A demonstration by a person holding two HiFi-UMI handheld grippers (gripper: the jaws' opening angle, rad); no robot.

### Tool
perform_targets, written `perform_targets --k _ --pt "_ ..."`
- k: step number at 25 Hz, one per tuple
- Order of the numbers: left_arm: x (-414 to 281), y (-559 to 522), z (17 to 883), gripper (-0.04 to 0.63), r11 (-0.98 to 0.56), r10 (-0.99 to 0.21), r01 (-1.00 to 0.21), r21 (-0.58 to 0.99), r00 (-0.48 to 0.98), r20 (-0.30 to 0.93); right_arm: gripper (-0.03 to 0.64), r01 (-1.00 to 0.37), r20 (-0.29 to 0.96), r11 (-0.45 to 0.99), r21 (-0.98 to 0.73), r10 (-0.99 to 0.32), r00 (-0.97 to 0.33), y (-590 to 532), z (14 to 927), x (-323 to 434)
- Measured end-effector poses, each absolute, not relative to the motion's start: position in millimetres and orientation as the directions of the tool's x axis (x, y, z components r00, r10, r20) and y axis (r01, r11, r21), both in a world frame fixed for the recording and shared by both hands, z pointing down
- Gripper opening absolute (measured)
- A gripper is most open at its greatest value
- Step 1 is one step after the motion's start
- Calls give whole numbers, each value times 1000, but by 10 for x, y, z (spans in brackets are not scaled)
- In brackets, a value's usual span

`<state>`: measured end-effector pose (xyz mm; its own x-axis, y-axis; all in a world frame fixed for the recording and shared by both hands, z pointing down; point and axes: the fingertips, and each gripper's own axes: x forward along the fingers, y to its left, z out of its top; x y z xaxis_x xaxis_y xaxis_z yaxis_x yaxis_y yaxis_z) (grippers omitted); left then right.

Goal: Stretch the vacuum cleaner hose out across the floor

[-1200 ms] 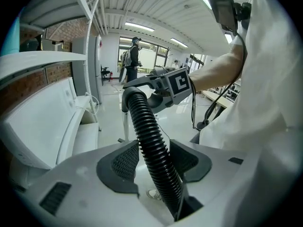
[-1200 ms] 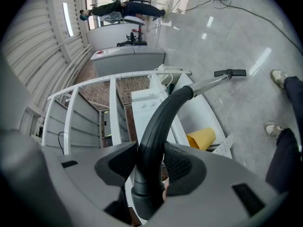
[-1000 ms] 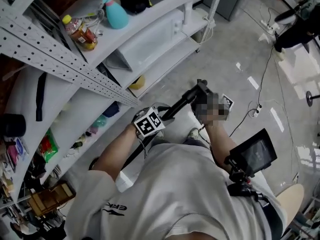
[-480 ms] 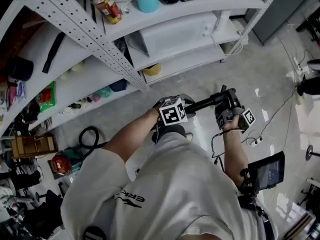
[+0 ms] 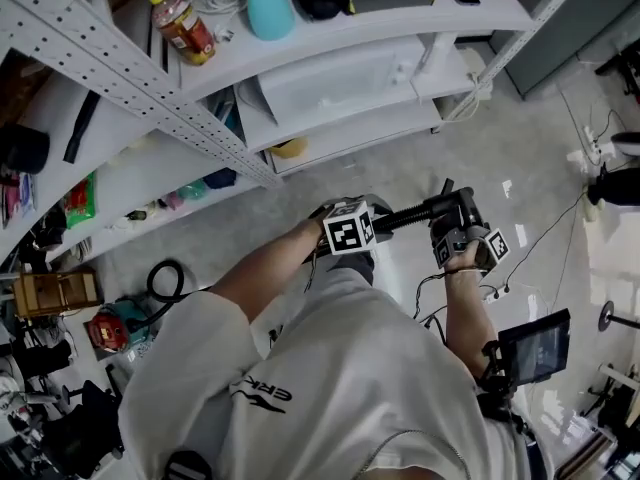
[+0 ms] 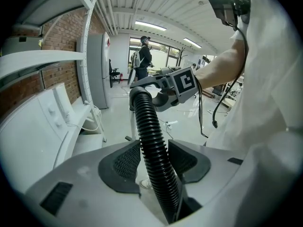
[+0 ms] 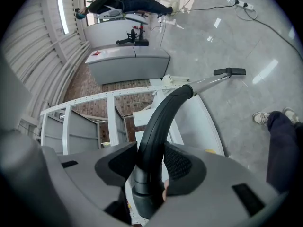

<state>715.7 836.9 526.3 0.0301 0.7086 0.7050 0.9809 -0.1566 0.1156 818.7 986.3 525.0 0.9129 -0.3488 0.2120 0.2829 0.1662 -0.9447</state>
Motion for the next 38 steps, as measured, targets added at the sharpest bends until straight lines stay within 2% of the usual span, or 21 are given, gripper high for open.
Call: perform_targets --k 16,25,38 --pt "8115 9089 5320 184 -128 697 982 136 -9 717 176 289 222 169 -942 -330 918 10609 5323 9110" --pt "8502 9843 5437 179 -227 677 966 124 65 734 176 323 254 122 -938 -390 885 11335 5422 9555" --pt "8823 10981 5535 176 -335 647 935 119 136 750 175 316 237 92 -944 -477 847 12386 5500 10021"
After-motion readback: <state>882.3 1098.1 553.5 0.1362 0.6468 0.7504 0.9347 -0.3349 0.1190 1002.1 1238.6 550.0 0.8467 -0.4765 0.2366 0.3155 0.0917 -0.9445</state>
